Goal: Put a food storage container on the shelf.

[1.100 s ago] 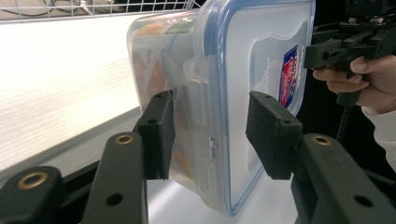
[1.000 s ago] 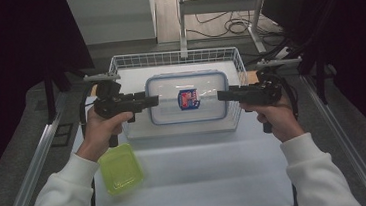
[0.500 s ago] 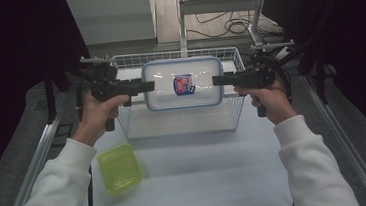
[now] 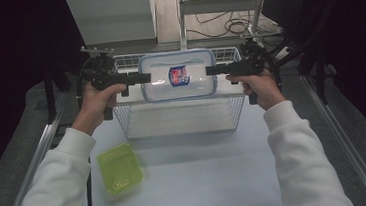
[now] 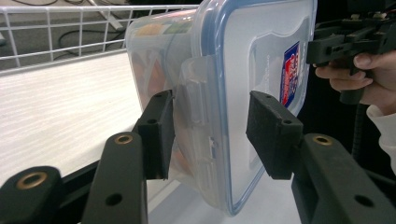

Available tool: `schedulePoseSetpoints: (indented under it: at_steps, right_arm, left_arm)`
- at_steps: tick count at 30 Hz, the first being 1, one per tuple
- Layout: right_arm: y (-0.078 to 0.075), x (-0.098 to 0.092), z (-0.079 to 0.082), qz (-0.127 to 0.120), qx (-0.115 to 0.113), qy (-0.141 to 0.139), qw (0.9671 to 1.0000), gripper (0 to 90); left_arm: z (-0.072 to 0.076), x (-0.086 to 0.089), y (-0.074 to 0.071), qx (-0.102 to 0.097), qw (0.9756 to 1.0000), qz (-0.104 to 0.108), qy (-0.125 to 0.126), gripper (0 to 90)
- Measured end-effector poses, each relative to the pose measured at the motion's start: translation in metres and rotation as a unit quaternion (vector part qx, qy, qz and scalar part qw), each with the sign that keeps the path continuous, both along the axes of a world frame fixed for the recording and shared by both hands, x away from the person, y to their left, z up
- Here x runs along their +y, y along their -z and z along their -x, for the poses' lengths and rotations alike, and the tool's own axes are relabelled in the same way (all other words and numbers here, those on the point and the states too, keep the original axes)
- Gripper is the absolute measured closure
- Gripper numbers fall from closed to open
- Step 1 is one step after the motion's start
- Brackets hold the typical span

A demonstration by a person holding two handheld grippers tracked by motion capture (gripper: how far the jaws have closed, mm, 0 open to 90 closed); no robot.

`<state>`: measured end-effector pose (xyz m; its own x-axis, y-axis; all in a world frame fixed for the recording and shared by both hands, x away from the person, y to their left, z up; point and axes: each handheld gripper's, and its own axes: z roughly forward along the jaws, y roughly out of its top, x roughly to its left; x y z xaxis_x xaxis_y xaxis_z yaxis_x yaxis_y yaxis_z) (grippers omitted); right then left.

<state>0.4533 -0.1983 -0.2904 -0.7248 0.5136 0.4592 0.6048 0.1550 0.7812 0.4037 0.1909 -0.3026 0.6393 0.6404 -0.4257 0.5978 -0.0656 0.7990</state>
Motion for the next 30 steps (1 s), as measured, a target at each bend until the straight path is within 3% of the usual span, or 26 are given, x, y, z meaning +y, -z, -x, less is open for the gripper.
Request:
schedulePoseSetpoints:
  at_steps: [13,21,30]
  right_arm:
    - [0.008,0.000,-0.013,-0.017,0.019,0.003,0.9997,50.7]
    - [0.009,0.002,-0.021,-0.019,0.033,0.013,0.9992,49.4]
    - [0.009,0.005,-0.027,-0.019,0.062,0.041,0.9970,46.9]
  left_arm:
    - [-0.011,0.003,0.002,0.006,0.9999,0.006,-0.006,52.2]
    - [-0.022,0.005,0.004,0.026,0.9994,0.022,-0.010,51.2]
    - [-0.037,0.007,0.012,0.048,0.9968,0.060,-0.023,49.4]
